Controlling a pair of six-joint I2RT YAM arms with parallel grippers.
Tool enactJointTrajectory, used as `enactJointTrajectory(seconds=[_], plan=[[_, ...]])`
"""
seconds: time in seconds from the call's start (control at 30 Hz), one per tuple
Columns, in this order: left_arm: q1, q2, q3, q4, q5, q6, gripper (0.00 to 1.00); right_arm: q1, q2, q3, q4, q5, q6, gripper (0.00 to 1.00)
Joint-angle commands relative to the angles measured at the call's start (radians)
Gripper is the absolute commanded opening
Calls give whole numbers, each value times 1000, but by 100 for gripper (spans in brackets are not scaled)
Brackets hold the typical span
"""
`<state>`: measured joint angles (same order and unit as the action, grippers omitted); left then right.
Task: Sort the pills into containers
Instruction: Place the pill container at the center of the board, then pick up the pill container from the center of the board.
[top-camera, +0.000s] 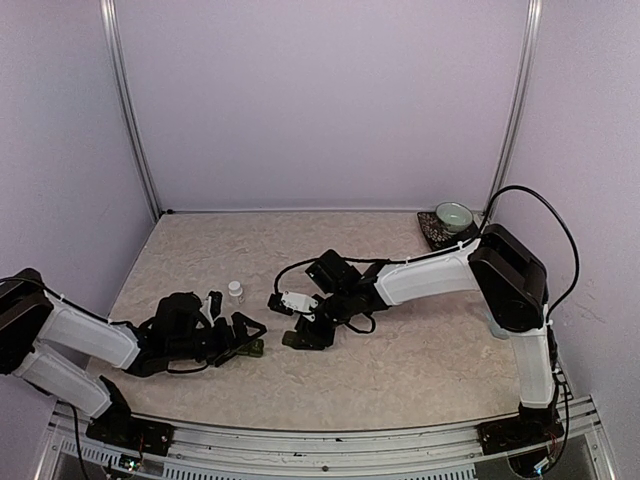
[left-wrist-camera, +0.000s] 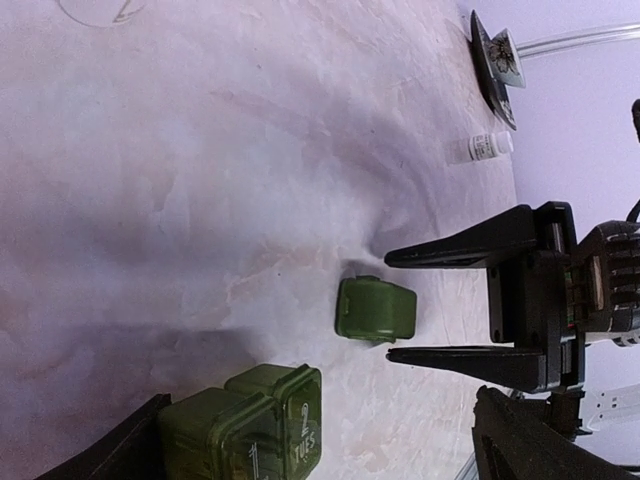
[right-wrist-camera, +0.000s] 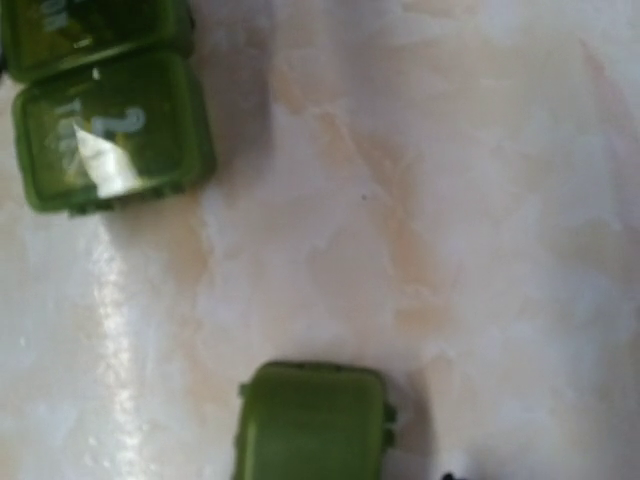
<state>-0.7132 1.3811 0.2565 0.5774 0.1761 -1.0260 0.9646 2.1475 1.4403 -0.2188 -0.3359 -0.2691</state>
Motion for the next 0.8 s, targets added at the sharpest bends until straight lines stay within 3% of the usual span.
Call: enactJointTrajectory(seconds=[0.0, 0.77], plan=[[9, -32, 13, -167, -81, 37, 99, -4, -26, 19, -1, -2, 1, 52], [23, -202, 1, -289, -175, 51, 99, -4, 79, 150, -133, -44, -19, 49]])
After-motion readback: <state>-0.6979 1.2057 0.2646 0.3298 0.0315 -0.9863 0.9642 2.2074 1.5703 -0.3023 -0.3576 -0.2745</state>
